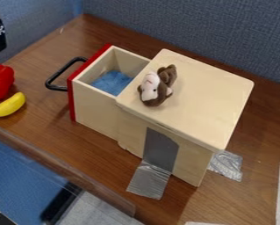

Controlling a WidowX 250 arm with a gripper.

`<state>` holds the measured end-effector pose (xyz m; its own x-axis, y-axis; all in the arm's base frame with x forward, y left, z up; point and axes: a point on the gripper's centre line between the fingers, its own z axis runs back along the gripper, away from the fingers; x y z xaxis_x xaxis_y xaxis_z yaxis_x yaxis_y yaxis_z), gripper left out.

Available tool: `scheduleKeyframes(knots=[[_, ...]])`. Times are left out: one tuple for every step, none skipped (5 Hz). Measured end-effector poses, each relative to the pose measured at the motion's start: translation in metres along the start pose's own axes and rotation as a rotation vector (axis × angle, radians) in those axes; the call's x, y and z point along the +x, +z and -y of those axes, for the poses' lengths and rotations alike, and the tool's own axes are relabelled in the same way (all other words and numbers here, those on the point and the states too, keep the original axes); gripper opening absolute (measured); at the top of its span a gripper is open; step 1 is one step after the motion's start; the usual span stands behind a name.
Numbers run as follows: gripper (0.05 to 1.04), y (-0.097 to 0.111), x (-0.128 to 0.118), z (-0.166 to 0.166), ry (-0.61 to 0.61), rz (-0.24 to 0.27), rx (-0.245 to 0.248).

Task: Close the drawer

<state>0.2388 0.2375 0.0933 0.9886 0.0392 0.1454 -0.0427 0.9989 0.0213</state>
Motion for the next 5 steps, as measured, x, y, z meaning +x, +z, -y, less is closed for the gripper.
scheduleKeyframes(knots=[[1.001,-0.011,-0.001,0.002,0.009,-0.021,-0.025],[1.001,-0.030,0.010,0.020,0.011,-0.043,-0.075],[1.001,-0.044,0.027,0.040,-0.006,-0.055,-0.097],[1.001,-0.052,0.041,0.058,-0.011,-0.050,-0.126],[1.001,-0.056,0.055,0.070,-0.017,-0.038,-0.129]])
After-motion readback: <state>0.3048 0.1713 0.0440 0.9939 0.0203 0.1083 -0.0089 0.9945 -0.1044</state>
